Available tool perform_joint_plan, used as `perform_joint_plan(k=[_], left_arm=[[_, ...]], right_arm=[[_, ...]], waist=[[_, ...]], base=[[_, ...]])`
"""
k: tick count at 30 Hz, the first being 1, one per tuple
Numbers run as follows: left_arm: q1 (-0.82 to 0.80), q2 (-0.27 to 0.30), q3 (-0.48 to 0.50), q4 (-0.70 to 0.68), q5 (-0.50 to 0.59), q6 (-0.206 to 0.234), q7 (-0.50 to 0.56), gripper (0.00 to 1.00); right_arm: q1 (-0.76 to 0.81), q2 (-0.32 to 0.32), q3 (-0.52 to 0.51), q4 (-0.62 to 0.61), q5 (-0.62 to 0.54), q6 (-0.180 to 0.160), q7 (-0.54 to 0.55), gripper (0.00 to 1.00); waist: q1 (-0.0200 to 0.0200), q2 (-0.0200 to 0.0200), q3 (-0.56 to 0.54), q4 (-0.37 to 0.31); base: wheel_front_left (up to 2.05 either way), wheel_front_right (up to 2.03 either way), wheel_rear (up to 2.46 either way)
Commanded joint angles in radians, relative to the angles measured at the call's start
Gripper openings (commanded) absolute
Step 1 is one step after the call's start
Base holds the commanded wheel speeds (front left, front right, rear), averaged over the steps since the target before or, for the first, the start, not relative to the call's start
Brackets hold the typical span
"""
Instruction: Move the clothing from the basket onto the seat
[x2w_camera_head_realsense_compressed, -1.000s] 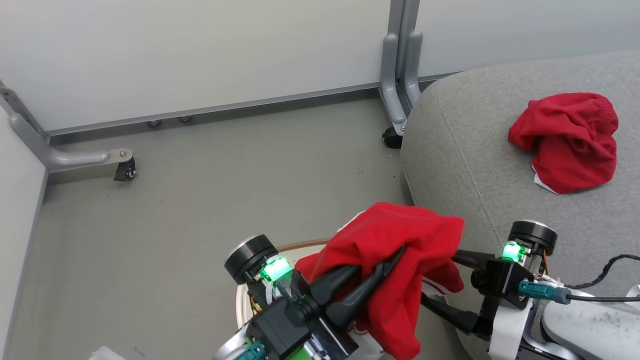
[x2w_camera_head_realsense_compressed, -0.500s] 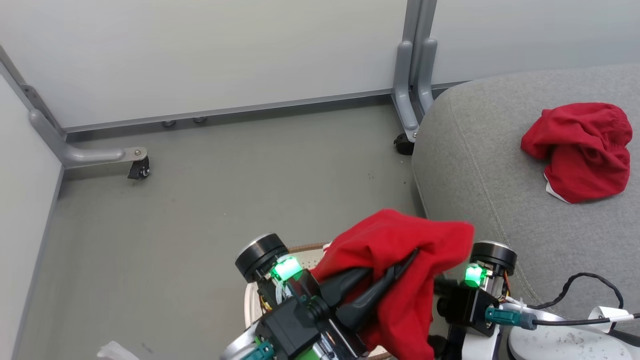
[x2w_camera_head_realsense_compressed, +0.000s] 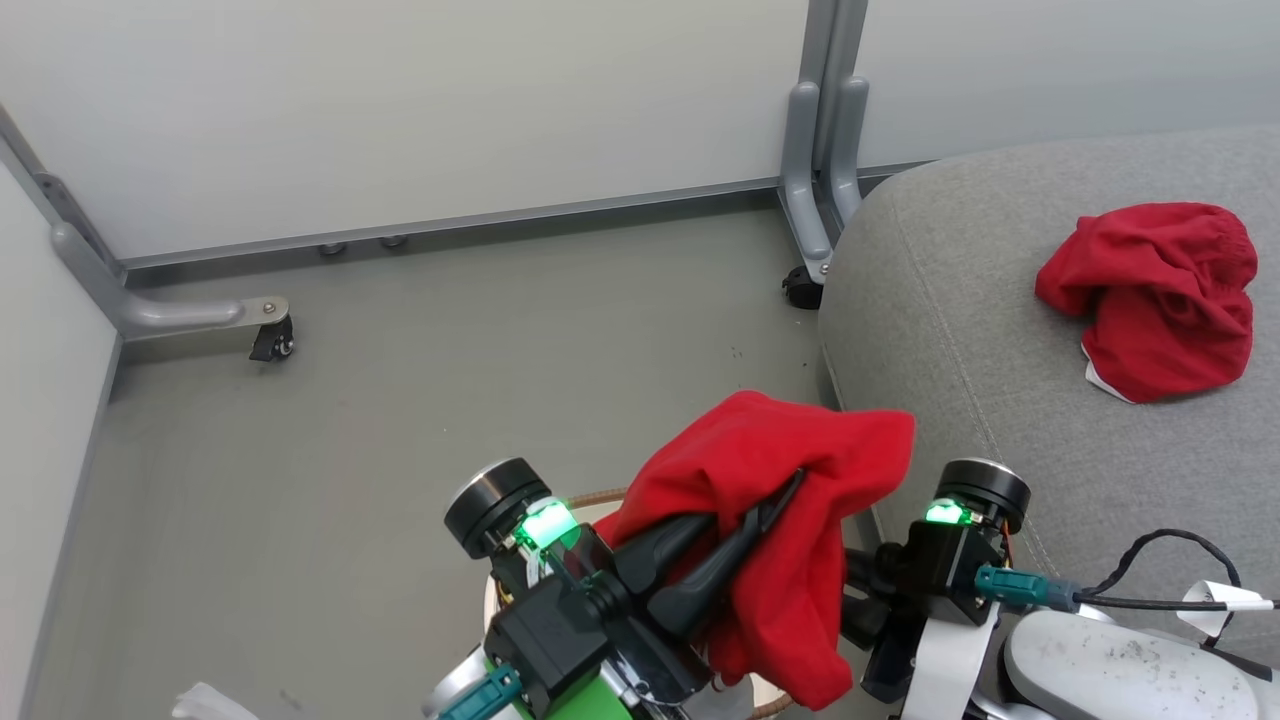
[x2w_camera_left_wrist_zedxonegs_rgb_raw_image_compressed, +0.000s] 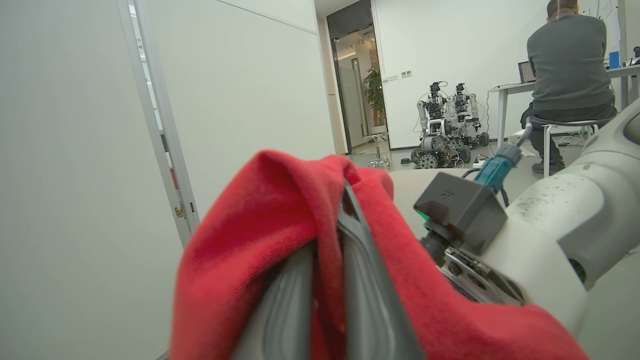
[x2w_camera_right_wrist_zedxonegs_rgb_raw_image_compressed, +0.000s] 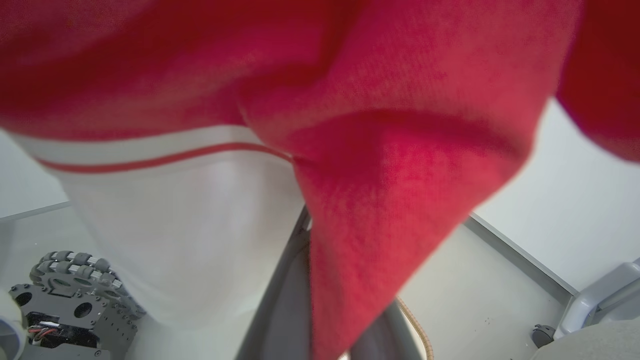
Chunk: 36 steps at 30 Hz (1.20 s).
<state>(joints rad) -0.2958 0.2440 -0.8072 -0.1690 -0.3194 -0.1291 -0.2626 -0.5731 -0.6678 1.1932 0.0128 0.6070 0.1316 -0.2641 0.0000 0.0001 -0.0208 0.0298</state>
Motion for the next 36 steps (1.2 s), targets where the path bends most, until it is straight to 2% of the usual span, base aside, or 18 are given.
perform_joint_plan(k=[1,6,14,19,20,21,22,23,36], left_arm=[[0.012,0.000,0.009,0.001,-0.005,-0.002,-0.003,0.00],[0.019,0.004,0.020,0.006,-0.008,-0.002,-0.003,0.00],[0.022,0.004,0.024,0.015,-0.006,-0.002,-0.003,0.00],[0.031,-0.004,0.038,0.029,-0.008,-0.002,-0.002,0.00],[0.034,-0.007,0.043,0.033,-0.013,-0.002,-0.002,0.04],[0.034,-0.009,0.047,0.032,-0.013,-0.002,-0.002,0.36],[0.035,-0.012,0.053,0.033,-0.010,-0.002,-0.002,0.91],[0.040,-0.013,0.054,0.039,-0.010,-0.002,-0.002,1.00],[0.097,0.013,0.126,0.066,0.005,-0.002,-0.002,1.00]], right_arm=[[0.021,0.007,-0.017,0.002,-0.010,-0.002,0.000,0.00],[0.060,0.019,-0.077,0.001,-0.032,-0.002,0.000,0.00],[0.084,0.027,-0.114,-0.004,-0.049,-0.002,0.000,0.00],[0.115,0.044,-0.188,-0.016,-0.030,-0.002,0.000,0.00],[0.125,0.047,-0.209,-0.019,-0.027,-0.002,0.000,0.00],[0.132,0.049,-0.225,-0.021,-0.026,-0.002,0.000,0.00],[0.143,0.053,-0.248,-0.024,-0.026,-0.002,0.000,0.00],[0.154,0.058,-0.269,-0.026,-0.022,-0.002,0.000,0.00],[0.322,0.160,-0.608,-0.066,-0.026,-0.002,0.000,0.00]], waist=[[0.0000,-0.0001,0.000,-0.004],[0.0000,-0.0001,-0.003,-0.015],[0.0000,-0.0001,-0.010,-0.027],[0.0000,-0.0001,-0.014,-0.028],[0.0000,-0.0001,-0.015,-0.027],[0.0000,-0.0001,-0.016,-0.026],[0.0000,-0.0001,-0.017,-0.025],[0.0000,-0.0001,-0.018,-0.024],[0.0000,-0.0001,-0.030,-0.011]], base=[[0.00,0.00,0.00],[0.00,0.00,0.00],[0.00,0.00,0.00],[0.00,0.00,0.00],[0.00,0.00,0.00],[0.00,0.00,0.00],[0.00,0.00,0.00],[0.00,0.00,0.00],[0.00,0.00,0.00]])
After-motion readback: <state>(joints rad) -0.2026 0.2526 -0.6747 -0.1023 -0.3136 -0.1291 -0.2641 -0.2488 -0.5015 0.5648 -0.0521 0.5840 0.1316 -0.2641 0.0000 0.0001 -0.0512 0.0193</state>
